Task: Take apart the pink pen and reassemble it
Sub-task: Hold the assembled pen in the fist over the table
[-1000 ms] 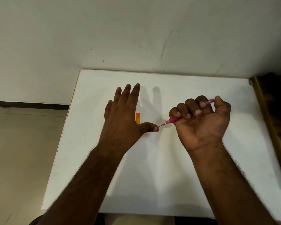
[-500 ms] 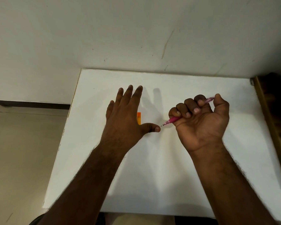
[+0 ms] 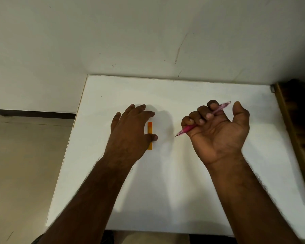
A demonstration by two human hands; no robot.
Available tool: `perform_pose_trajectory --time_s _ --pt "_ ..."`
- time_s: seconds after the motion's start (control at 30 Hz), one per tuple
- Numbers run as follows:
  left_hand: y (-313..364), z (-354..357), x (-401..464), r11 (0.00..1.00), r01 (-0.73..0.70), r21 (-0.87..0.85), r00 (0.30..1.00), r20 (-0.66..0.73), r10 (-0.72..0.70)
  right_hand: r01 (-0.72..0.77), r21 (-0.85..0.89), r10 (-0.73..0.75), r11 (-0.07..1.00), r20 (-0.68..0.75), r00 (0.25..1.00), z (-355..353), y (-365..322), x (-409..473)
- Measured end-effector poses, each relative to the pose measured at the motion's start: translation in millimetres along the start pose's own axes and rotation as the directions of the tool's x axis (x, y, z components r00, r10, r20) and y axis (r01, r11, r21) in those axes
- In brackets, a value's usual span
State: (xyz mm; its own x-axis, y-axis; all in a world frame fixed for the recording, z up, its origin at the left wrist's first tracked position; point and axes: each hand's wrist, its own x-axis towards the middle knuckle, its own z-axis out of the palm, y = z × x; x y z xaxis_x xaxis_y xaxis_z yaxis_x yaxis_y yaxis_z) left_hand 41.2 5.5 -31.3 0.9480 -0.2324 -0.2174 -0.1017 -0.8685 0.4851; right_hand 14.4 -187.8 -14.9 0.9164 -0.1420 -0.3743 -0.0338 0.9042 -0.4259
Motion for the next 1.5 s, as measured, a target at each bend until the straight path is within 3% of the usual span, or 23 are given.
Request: perform_pose_trajectory --time_s 0.2,0.3,0.43,0.6,0.8,0.87,1.33,1.5 --pt "-0.8 -3.2 -1.0 0.999 0.013 0.033 1.000 -0.015 -0.012 -0.019 -0.176 -0.003 0.984 -0.129 0.992 6.2 3.7 2.6" --pt "-0.6 -3.2 -1.3 0.998 0.021 0.052 1.000 -0.008 -0.021 -0.013 -0.369 -0.060 0.929 -0.185 0.981 7.5 7.1 3.0" --pt "-0.4 -2.3 -1.5 0.998 0.014 0.060 1.000 -0.006 -0.014 0.008 -0.734 -0.181 0.679 -0.156 0.971 5.3 14.5 2.7" --pt "-0.5 -1.3 -0.3 0.998 0.018 0.067 1.000 0.002 -0.018 -0.050 -0.943 -0.222 0.328 -0.128 0.967 -0.9 21.5 1.5" --pt "-1.5 -1.1 0.2 0.997 0.021 0.070 1.000 -0.018 -0.019 -0.057 -0.995 -0.316 -0.086 -0.027 0.948 -8.3 25.7 3.1" --pt "-2.0 -1.5 0.6 0.996 0.026 0.079 0.999 -0.023 -0.025 -0.058 -0.983 -0.331 -0.177 0.004 0.943 -10.9 26.9 3.1" --pt "-2.6 1.7 2.0 0.998 0.017 0.064 1.000 -0.001 -0.017 -0.064 -0.880 -0.255 -0.470 0.066 0.965 -12.3 40.3 3.8" --pt "-3.8 4.1 2.0 0.998 0.013 0.067 1.000 -0.012 -0.012 -0.075 -0.856 -0.245 -0.511 0.062 0.967 -16.4 44.8 7.8"
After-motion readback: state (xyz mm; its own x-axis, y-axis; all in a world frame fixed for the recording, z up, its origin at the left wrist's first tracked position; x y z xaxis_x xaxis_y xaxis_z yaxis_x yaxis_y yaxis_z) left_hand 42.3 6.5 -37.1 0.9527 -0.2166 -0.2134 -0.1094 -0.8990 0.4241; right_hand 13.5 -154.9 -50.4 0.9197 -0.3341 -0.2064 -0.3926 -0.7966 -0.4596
